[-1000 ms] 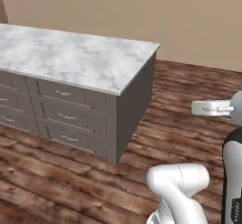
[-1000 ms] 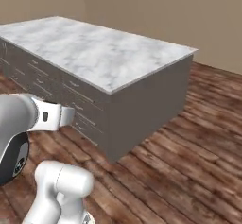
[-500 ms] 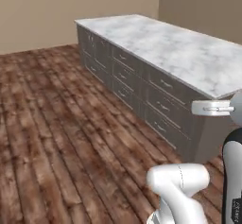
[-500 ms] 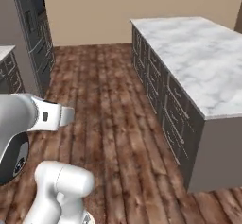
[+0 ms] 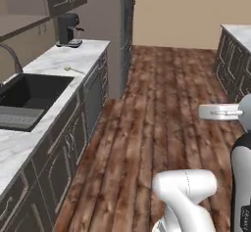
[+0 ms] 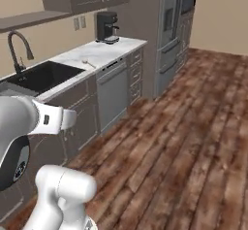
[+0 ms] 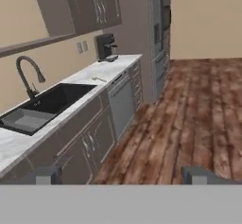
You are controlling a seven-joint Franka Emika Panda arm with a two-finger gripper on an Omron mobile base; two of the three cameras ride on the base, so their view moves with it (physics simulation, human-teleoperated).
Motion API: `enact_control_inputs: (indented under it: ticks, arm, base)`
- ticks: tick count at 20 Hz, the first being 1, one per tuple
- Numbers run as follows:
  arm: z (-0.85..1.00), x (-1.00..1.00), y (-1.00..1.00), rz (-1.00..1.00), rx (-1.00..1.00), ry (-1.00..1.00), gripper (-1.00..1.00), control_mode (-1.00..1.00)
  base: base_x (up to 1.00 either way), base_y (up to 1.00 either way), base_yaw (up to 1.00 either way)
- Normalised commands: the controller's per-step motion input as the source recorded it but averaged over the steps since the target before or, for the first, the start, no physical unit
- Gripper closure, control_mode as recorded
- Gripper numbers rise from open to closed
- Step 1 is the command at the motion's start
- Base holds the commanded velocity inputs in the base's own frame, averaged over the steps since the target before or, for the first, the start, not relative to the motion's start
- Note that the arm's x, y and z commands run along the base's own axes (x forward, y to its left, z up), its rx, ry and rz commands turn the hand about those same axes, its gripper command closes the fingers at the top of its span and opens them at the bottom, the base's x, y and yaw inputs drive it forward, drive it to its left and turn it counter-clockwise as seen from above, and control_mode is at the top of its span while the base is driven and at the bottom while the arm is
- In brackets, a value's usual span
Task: Grab the spray bottle from the cabinet, then place it next to the cutting board for sanitizing. Then grab the dish brush from the countertop next to the sink and place it next to the cutting board.
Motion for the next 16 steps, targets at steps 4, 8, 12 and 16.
enact_control_inputs:
  ticks: [4,8,12,16]
  arm:
    - [0.00,0.00,0.00,0.00,0.00,0.00,-1.00,1.00]
    - [0.00,0.00,0.00,0.00,0.00,0.00,-1.00,1.00]
    - [0.00,0.00,0.00,0.00,0.00,0.00,-1.00,1.00]
    - [0.00,0.00,0.00,0.00,0.00,0.00,-1.00,1.00]
  base:
    - [0.00,0.00,1.00]
    - [0.00,0.00,1.00]
    - [0.28,-0.24,0.82]
    - [0.53,-0.60,0.62]
